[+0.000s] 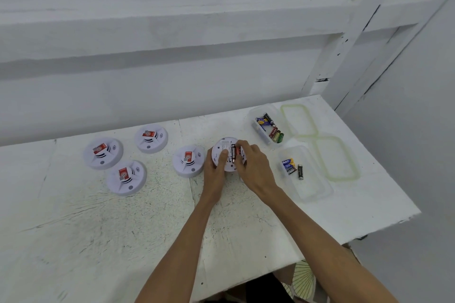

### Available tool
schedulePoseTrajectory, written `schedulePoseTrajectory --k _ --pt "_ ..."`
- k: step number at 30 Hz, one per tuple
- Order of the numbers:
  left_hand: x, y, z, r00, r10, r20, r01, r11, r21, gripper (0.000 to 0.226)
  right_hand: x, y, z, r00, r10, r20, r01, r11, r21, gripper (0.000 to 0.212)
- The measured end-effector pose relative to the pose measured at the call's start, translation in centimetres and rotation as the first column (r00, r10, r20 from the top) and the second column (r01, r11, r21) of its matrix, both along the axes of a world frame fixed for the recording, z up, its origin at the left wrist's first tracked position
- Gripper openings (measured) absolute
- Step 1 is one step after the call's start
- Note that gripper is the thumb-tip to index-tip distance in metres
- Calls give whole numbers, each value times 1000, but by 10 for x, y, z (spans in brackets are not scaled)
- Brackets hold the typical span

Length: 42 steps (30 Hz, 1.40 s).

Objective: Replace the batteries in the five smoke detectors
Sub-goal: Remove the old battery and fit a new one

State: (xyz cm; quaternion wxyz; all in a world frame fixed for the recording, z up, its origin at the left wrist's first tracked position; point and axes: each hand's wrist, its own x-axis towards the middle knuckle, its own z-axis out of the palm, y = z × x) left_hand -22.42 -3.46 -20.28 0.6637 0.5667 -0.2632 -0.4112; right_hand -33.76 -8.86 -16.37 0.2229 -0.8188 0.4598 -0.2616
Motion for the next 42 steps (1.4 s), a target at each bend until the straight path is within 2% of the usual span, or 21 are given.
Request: schedulePoseTrajectory --k 8,12,17,22,26,34,40,42 --pt "0 1 -4 997 -71 39 69 996 51 36 5 -4 8 976 -20 -217 11 999 -45 19" --pt "2 1 -6 997 -78 11 77 995 64 39 13 -12 13 936 -9 -351 6 1000 -11 26" --pt "2 1 -3 997 -74 -18 75 996 53 39 18 -17 13 932 1 -363 29 997 78 27" --pt "1 -2 -4 997 -66 -37 68 995 69 37 18 -17 17 909 1 -417 42 995 94 32" --pt "-1 -4 -2 998 -68 -13 69 995 67 38 19 -22 18 923 -30 -383 76 992 105 34" --pt "-4 -4 -4 998 -53 -39 56 995 78 34 13 -9 9 959 -65 -276 68 998 1 29" --pt "-3 -4 -3 999 -28 -36 31 997 71 37 10 2 6 988 -113 -101 91 976 -200 16" --pt "-4 -4 -3 998 -34 -51 37 997 62 37 9 2 9 996 -87 -26 80 979 -185 11"
